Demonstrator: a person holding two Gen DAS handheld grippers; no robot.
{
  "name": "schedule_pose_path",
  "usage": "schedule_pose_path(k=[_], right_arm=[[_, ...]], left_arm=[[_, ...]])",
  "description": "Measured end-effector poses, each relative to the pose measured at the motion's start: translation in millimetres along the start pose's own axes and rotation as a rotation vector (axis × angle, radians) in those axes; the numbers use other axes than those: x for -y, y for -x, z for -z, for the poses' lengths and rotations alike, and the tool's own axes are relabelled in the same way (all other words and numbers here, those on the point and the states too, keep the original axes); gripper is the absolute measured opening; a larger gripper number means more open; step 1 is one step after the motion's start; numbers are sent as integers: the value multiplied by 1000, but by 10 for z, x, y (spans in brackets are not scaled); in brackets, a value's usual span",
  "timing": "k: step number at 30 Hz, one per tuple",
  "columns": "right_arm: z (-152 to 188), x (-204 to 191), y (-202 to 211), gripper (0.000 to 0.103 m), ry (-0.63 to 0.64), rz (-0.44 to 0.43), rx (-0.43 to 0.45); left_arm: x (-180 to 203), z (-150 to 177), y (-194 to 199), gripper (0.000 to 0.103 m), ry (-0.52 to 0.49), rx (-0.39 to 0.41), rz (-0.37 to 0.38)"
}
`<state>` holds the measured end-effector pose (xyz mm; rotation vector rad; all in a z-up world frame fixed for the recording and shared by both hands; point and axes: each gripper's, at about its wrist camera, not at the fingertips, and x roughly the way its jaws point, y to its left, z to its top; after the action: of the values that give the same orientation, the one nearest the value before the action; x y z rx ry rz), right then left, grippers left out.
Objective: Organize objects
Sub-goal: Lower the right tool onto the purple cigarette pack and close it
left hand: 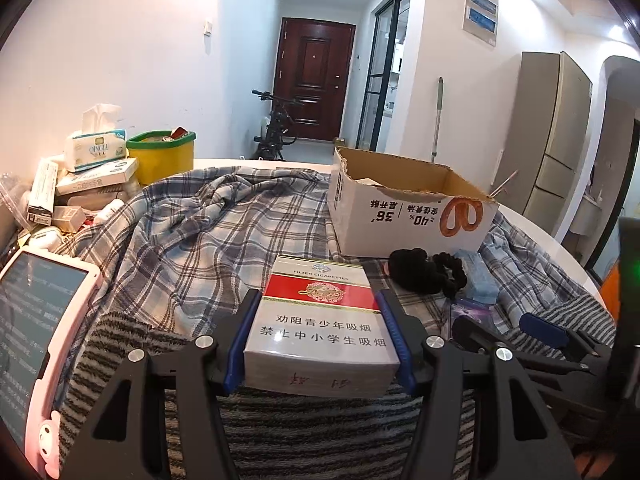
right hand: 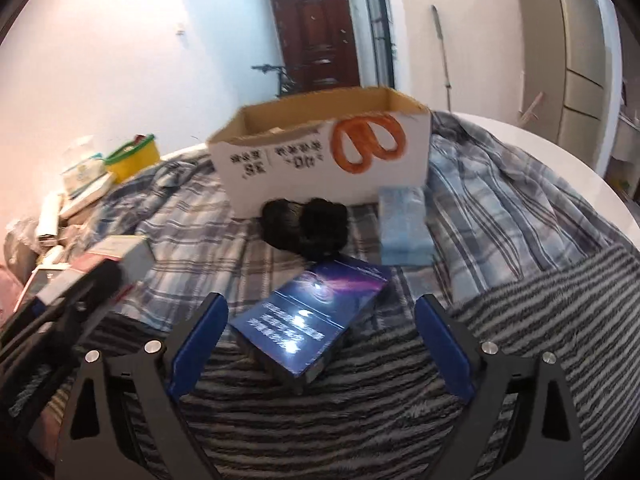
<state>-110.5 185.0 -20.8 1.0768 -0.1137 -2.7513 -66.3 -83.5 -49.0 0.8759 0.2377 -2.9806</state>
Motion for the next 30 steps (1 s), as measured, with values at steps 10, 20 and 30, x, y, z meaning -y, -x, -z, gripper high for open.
schedule_pose_path(k=[10, 20, 30], right_arm=[[57, -161, -95, 94, 95, 13, -45], [105, 147, -6, 94, 31, 28, -46], [117, 275, 148, 86, 110, 44, -14]], left_arm=[[61, 8, 14, 60, -11, 9, -4], [59, 9, 16, 60, -10, 8, -5], [66, 11, 13, 60, -11, 7, -6]])
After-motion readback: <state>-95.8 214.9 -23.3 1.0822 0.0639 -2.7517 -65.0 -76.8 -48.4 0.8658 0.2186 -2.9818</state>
